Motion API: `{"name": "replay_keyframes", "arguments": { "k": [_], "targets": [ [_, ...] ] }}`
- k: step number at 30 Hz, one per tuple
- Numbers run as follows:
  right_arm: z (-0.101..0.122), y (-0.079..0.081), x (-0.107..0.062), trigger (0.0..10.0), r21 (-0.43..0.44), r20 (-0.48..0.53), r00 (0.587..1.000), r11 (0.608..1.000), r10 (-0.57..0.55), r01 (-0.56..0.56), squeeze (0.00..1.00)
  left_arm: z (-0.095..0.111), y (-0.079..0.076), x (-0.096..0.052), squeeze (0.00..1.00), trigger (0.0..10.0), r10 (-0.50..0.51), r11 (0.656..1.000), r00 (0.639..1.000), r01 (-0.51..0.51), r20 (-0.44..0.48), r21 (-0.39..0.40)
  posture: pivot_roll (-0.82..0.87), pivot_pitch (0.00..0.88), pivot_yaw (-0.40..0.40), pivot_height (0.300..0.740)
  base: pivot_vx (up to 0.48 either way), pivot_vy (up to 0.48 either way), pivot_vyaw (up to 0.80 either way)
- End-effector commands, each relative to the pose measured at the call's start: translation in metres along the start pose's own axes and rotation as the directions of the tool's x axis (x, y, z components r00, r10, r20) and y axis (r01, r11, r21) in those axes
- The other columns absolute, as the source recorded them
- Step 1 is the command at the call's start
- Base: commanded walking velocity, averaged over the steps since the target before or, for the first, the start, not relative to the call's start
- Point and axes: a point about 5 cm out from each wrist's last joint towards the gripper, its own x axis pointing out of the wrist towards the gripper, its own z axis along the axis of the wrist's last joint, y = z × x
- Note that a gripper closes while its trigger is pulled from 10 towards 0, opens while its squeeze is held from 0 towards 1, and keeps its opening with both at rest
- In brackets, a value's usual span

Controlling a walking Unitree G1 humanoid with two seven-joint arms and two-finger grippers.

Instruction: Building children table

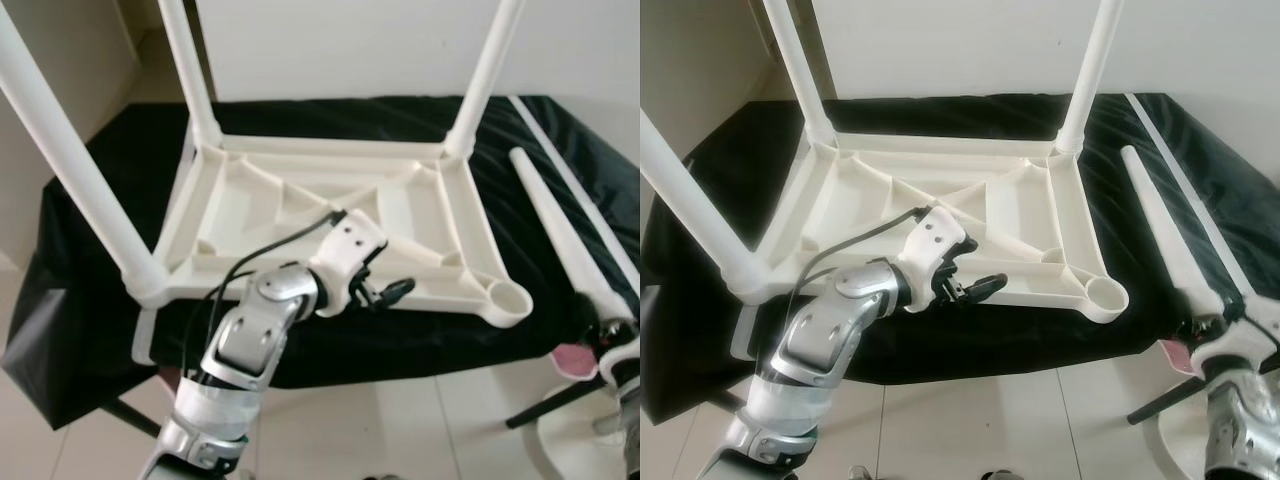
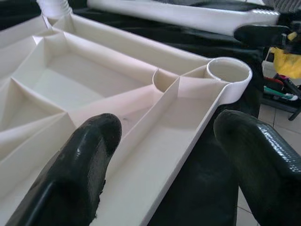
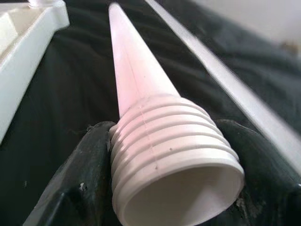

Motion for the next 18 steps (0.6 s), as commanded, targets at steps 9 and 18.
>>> {"name": "replay_keyframes", "arguments": {
  "k": [9, 18],
  "targets": [
    [0.016, 0.022, 0.019, 10.0, -0.408, -0.05, 0.995, 0.908, 0.086, -0.099, 0.0, 0.002, 0.003, 0.004, 0.0, 10.0, 0.082, 0.997, 0.997, -0.082, 0.002, 0.015, -0.07, 0.023, -0.008, 0.74, 0.0, 0.0, 0.0],
    [0.005, 0.038, 0.025, 10.0, -0.516, -0.096, 0.991, 0.846, 0.098, -0.133, 0.0, 0.003, 0.004, 0.004, 0.0, 10.0, 0.089, 0.996, 0.996, -0.089, 0.007, 0.016, -0.07, 0.024, -0.013, 0.74, 0.0, 0.0, 0.0]
  ]
}}
